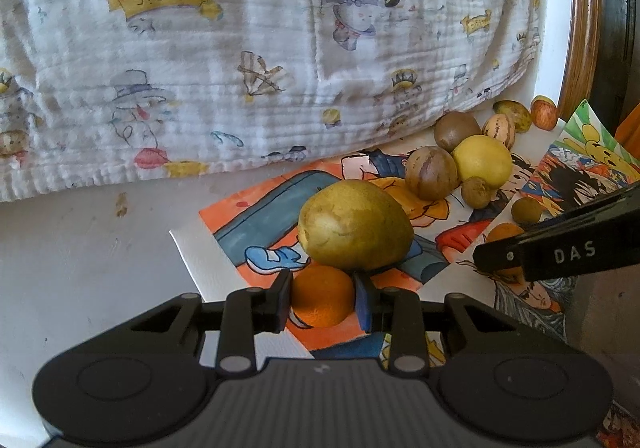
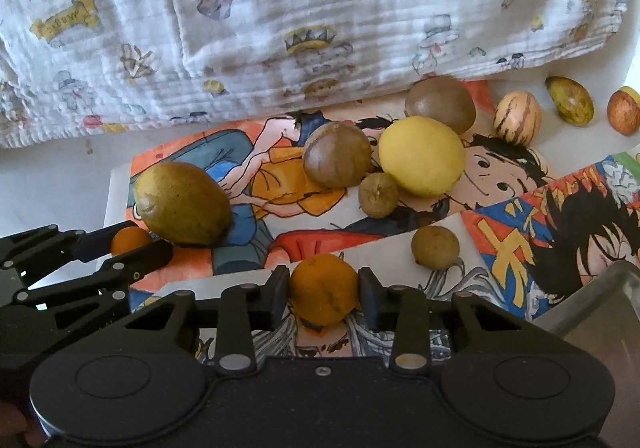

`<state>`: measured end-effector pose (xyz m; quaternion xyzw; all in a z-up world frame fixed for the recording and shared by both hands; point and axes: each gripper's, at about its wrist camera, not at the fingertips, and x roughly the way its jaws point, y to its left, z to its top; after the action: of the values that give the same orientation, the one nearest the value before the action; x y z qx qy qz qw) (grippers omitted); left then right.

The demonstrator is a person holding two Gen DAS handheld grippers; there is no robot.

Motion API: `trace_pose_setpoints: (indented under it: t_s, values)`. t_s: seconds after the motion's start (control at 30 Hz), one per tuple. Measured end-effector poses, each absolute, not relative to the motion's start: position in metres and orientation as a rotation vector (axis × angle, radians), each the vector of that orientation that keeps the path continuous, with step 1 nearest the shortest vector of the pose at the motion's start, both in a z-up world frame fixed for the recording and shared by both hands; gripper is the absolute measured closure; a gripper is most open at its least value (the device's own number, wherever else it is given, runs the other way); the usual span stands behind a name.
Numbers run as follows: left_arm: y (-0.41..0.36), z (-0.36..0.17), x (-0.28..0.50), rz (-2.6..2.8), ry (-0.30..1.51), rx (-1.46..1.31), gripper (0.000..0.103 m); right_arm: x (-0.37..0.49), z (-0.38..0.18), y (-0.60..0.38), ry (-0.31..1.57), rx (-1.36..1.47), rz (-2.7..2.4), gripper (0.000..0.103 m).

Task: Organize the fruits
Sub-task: 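Grasp an orange with the left tool while the right tool grasps another orange, then carry both oranges into the metal tray and open both tools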

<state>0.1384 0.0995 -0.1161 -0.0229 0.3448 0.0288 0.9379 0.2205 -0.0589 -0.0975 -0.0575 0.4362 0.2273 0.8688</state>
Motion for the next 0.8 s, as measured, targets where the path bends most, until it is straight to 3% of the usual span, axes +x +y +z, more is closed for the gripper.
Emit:
trace_pose_setpoints:
  t_s: [0.43,0.8]
  values:
    - [0.078,-0.078,0.110,0.011,0.649,-0.036,0.068,0.181,-0.045,-0.101,0.818,-0.028,0.474,0.065]
    - [-0.014,-0.040,0.082,-0.159,0.579,0.029,0.068,0.117,-0.005,-0.190,0.737,0.021,0.342,0.065]
